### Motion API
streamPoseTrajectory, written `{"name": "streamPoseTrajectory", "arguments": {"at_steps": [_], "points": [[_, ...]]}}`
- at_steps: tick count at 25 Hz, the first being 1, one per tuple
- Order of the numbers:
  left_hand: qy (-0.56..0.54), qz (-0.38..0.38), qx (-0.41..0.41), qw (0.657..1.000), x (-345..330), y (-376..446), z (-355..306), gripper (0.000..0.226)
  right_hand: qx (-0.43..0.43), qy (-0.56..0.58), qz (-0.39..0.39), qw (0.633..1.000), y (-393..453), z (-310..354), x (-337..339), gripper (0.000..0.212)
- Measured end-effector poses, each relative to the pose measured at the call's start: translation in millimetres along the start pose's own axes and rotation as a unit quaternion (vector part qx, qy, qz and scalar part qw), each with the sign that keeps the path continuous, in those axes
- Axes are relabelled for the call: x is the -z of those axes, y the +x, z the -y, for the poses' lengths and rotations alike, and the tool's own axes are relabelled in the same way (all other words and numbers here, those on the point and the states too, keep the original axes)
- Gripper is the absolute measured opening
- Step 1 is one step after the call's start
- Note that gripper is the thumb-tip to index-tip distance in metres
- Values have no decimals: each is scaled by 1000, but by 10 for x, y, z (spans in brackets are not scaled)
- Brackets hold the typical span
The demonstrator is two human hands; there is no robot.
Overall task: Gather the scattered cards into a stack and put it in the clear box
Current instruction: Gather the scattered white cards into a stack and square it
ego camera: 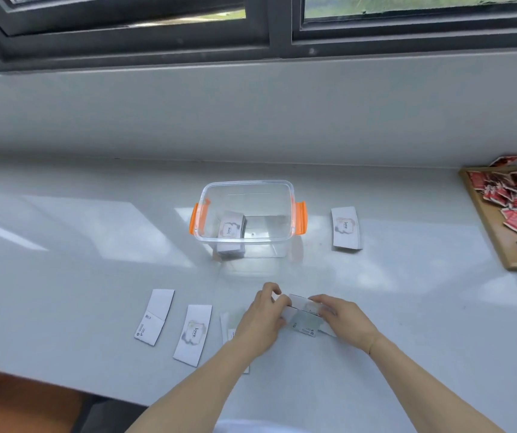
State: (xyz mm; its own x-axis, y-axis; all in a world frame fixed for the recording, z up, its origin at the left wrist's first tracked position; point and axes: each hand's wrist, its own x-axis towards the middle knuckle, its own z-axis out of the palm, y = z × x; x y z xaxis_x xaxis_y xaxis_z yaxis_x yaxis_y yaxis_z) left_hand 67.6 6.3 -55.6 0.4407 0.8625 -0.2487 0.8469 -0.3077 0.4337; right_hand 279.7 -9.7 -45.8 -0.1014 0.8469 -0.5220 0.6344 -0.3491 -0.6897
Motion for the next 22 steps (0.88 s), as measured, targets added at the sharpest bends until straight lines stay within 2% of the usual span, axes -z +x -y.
{"name": "streamPoseTrajectory", "arguments": {"at_steps": [3,7,9,11,13,16,19,22], "points": [[-38,-10,19,999,-36,-20,-39,44,-6,47,33,998,-89,91,-8,35],[-74,-5,37,997,-32,-31,-59,74,-24,129,44,990,-144,152,5,32],[-75,3,32,997,-36,-47,-68,85,-16,118,50,992,-175,173,-1,20],[-75,9,32,997,-59,-68,-90,89,5,76,67,995,-217,193,-39,22],[-68,15,30,997,-105,-63,-111,82,31,20,70,997,-236,205,-123,32],[-49,13,38,998,-186,-64,-170,59,62,-81,21,995,-261,238,-255,35],[-18,-19,53,998,-247,-85,-184,36,98,-191,-39,976,-304,181,-326,39],[-5,-23,55,998,-298,-132,-163,19,92,-270,-89,954,-350,52,-359,42]]}}
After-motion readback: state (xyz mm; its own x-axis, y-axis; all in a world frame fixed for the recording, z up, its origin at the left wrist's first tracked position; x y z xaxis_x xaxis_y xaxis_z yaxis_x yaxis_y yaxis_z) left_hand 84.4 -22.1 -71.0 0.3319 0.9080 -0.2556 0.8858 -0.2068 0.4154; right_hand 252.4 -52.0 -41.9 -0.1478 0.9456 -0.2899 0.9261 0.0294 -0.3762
